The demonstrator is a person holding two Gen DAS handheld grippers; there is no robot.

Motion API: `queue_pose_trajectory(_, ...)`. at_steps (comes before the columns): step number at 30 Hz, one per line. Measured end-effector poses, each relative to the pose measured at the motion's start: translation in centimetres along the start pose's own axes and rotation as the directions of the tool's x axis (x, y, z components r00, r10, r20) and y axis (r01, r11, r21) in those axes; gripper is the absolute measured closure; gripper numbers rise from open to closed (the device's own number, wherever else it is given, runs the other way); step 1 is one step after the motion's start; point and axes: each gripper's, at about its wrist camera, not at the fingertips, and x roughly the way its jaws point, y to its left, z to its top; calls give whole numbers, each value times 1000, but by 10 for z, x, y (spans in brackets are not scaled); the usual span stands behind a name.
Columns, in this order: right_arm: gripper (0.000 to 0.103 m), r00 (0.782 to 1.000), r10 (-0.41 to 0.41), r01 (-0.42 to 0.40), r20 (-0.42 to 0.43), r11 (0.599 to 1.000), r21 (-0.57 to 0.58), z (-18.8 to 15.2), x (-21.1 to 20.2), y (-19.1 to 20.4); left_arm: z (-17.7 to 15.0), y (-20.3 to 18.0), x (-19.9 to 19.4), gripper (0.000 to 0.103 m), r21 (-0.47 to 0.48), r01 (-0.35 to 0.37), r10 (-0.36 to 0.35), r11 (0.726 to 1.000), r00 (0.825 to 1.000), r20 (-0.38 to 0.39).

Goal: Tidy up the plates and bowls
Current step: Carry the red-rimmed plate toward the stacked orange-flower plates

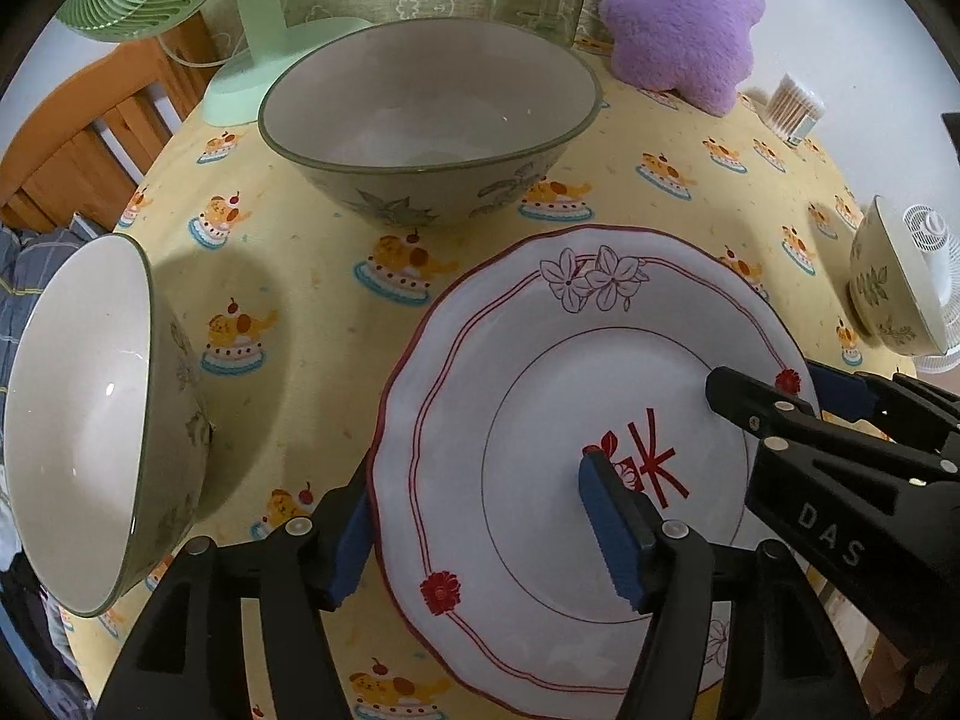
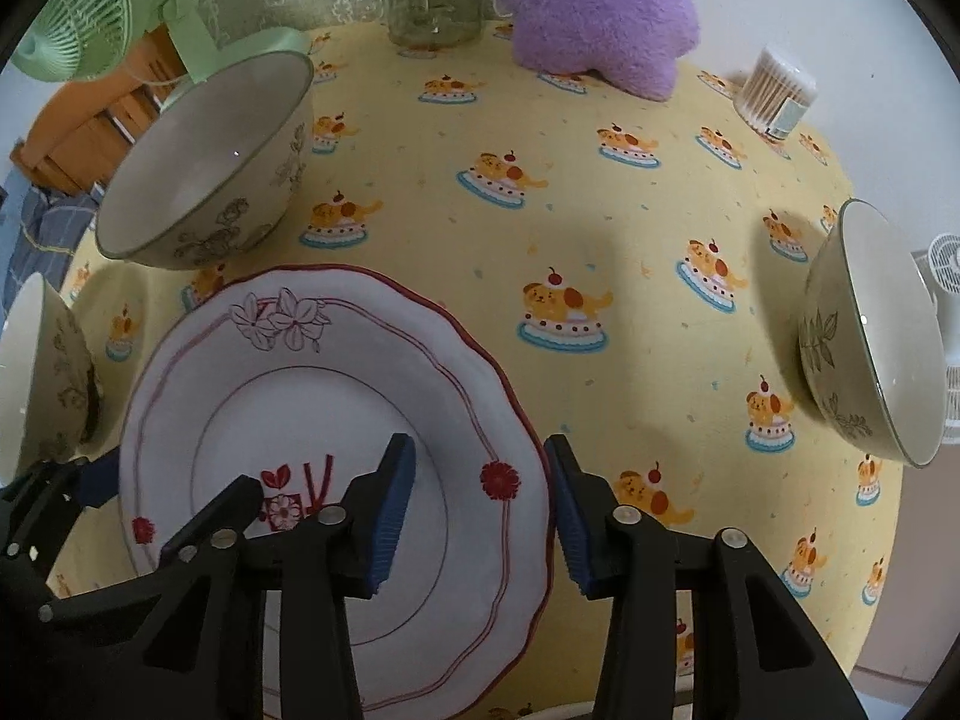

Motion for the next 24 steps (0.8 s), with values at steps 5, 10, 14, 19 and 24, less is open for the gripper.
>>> queue_pose_trajectory(5,57,1000,-6,6,-3,1000,6,0,-1,1,-1,-1,-1,37,-4,-5,5,1000,1000,-8)
queue_pose_trajectory(10,57,1000,1,-1,-26,1000,7,-7,-6,4,-4,-1,-5,37,11,-10,10,1000,1000,-13)
queue_pose_trajectory(14,57,999,11,-10,-41,1000,18,-18,-12,5,-12,0,-12,37,49,-5,7,999,1000,-26)
queue_pose_trajectory(19,57,1000,11,-11,-24,1000,24,-34,-29,13,-23,3,-24,39,103,-10,11,995,1000,-14)
queue_pose_trajectory(24,57,1000,1,-1,-2,999,33,-41,-47,27,-26,14,-42,40,92,-2,2,996,1000,9)
